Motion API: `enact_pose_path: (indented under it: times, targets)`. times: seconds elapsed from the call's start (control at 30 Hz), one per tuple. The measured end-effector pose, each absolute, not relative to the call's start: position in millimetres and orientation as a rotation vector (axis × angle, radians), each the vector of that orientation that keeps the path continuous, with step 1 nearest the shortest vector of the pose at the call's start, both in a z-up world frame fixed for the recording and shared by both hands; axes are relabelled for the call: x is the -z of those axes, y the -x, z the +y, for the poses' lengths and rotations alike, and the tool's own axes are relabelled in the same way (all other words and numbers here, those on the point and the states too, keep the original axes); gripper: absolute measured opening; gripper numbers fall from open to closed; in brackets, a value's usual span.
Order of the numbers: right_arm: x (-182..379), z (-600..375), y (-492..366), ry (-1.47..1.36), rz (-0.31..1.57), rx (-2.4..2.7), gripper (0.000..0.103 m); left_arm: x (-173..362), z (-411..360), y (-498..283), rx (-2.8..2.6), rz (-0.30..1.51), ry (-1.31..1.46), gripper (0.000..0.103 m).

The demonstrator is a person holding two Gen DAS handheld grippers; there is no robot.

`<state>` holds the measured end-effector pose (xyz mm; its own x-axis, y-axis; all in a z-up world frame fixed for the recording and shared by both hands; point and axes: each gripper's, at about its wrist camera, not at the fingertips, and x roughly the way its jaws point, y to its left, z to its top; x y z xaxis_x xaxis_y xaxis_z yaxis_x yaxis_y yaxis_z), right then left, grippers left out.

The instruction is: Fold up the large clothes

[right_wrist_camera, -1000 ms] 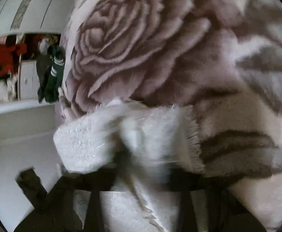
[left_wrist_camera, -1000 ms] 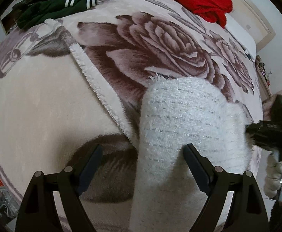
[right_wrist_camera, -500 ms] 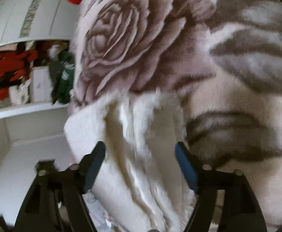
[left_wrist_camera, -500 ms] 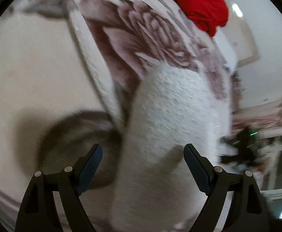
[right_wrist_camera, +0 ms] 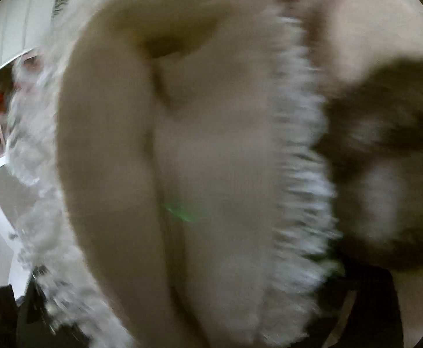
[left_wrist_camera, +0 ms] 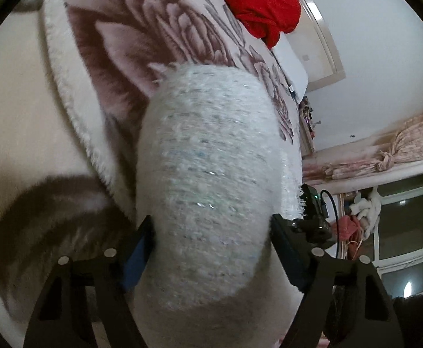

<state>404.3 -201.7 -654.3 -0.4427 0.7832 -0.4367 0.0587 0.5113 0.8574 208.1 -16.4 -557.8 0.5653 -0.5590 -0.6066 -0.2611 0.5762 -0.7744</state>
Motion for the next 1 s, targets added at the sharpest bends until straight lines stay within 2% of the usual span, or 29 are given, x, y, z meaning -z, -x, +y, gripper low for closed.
enact_pose_path:
  times: [0.03, 0.1, 0.2, 0.43, 0.7, 0.83, 1.0]
  targets:
    - [651, -200, -403, -0.718, 1.833, -0.991, 0.072, 556, -14, -209, 0.219, 0.987, 0.986, 0.075]
    - [640, -199, -400, -0.759, 1.8, -0.98, 0.064, 549, -8, -216, 0.236, 0.977, 1.001, 0.074]
    - [617, -201, -399, -0.813, 1.739, -0.958, 0.059, 535, -3, -233, 0.262, 0.977, 0.982, 0.074]
    - [563, -196, -428, -0.871, 1.599, -0.937, 0.057, 501, 3, -312, 0.35, 0.976, 0.902, 0.073]
    - [528, -207, -547, -0.927, 1.422, -0.859, 0.057, 481, -7, -488, 0.48, 0.949, 0.789, 0.073]
    - [533, -215, -622, -0.956, 1.346, -0.804, 0.057, 503, -26, -572, 0.528, 0.976, 0.747, 0.073]
    - [570, -237, -697, -0.988, 1.328, -0.704, 0.057, 568, -53, -646, 0.552, 1.094, 0.721, 0.073]
